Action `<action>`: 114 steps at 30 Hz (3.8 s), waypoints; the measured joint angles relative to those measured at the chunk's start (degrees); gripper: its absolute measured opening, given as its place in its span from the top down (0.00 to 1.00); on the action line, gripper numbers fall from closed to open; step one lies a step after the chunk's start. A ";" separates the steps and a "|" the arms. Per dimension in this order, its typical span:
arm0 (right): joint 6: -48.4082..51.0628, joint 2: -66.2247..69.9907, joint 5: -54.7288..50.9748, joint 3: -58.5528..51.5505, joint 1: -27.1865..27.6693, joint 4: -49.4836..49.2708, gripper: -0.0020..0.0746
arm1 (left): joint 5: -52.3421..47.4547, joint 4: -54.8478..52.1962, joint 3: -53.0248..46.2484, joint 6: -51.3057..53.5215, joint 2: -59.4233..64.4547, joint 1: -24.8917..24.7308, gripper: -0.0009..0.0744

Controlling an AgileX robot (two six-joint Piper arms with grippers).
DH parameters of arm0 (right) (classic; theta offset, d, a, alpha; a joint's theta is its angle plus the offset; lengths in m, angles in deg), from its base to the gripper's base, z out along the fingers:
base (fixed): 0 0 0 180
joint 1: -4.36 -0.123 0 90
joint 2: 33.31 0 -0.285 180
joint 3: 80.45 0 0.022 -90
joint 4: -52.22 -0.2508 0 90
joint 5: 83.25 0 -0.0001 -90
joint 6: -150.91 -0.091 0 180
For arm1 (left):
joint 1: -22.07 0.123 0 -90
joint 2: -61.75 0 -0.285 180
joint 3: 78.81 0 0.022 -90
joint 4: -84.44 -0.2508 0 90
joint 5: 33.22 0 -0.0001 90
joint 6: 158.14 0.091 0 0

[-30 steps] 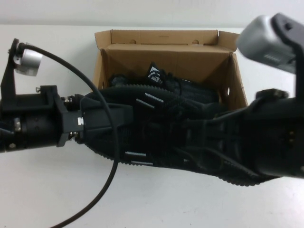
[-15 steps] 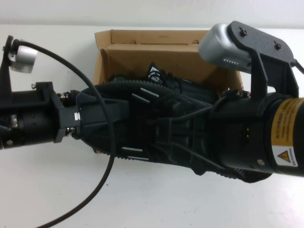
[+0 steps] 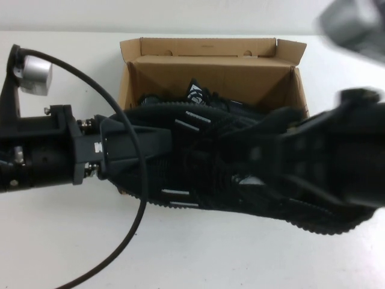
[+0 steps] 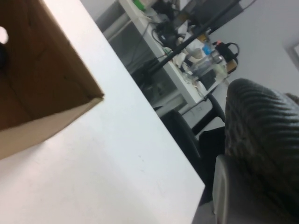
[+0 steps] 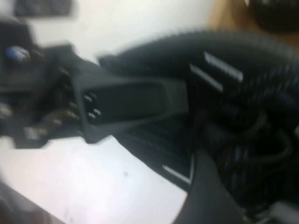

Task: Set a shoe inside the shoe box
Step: Place the shoe in the shoe box

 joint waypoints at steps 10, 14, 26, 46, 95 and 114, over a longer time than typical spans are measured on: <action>1.87 -10.00 -10.50 0.10 -0.24 1.29 0.45 | 3.05 0.09 0.00 -5.10 0.00 -0.20 0.81; 3.39 -9.86 -12.54 0.10 -0.24 -1.01 0.32 | 6.14 0.66 0.00 -7.71 0.85 -0.20 0.81; 3.64 -3.82 -9.64 0.18 -0.24 3.81 0.26 | 2.79 0.58 0.00 -10.77 7.86 -0.20 0.81; 2.26 1.26 -6.70 0.18 -0.24 2.50 0.25 | 1.78 0.92 0.00 -10.56 7.86 -0.20 0.81; 6.34 12.21 1.63 0.18 3.26 5.18 0.97 | 0.11 0.86 0.00 -7.09 7.98 0.03 0.63; 10.04 5.11 -5.45 0.08 3.16 6.31 0.97 | -3.53 3.18 0.00 -7.87 7.98 -0.19 0.10</action>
